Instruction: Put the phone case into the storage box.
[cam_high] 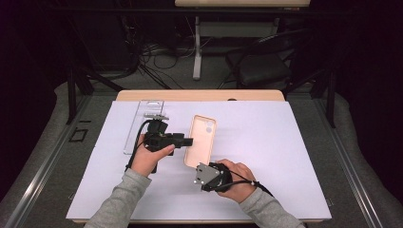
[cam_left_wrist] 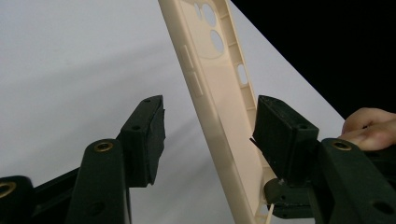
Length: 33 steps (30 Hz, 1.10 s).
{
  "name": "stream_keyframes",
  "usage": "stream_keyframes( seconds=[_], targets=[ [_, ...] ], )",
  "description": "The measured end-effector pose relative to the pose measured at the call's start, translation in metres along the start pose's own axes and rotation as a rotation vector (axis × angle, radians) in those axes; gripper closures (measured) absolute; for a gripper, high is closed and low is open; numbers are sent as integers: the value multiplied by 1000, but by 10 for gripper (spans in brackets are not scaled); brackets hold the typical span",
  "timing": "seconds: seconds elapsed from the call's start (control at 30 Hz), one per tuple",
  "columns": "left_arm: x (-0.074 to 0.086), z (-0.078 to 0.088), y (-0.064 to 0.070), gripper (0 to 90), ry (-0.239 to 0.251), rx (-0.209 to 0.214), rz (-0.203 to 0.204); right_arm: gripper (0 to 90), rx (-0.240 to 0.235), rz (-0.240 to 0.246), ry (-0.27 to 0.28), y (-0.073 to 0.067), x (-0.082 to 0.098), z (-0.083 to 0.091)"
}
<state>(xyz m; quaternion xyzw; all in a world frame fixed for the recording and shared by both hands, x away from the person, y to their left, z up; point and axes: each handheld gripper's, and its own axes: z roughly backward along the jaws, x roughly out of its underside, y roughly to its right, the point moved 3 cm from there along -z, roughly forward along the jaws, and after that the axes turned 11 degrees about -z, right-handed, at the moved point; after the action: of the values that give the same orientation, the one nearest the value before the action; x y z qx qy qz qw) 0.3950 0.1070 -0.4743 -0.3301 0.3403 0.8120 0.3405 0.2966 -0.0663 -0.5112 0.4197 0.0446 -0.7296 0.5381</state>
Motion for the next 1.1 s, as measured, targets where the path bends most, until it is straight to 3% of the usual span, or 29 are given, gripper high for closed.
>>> stream_keyframes(
  seconds=[0.43,0.53,0.83,0.9,1.03,1.1],
  targets=[
    [-2,-7,-5,477,-16,21,56,876,-2,27,16,1,-1,0],
    [-3,-8,-5,495,-25,29,67,876,0,4,13,0,0,0],
    [-3,-11,-7,569,-46,51,100,876,2,7,14,-1,-1,1],
    [-3,-11,-8,588,-49,56,103,876,1,26,21,0,-2,1],
    [-3,-12,-10,616,-49,68,120,876,-1,8,16,-2,-1,0],
    [-3,-11,-10,635,-51,79,126,876,-3,40,18,0,-1,-1]
  ],
)
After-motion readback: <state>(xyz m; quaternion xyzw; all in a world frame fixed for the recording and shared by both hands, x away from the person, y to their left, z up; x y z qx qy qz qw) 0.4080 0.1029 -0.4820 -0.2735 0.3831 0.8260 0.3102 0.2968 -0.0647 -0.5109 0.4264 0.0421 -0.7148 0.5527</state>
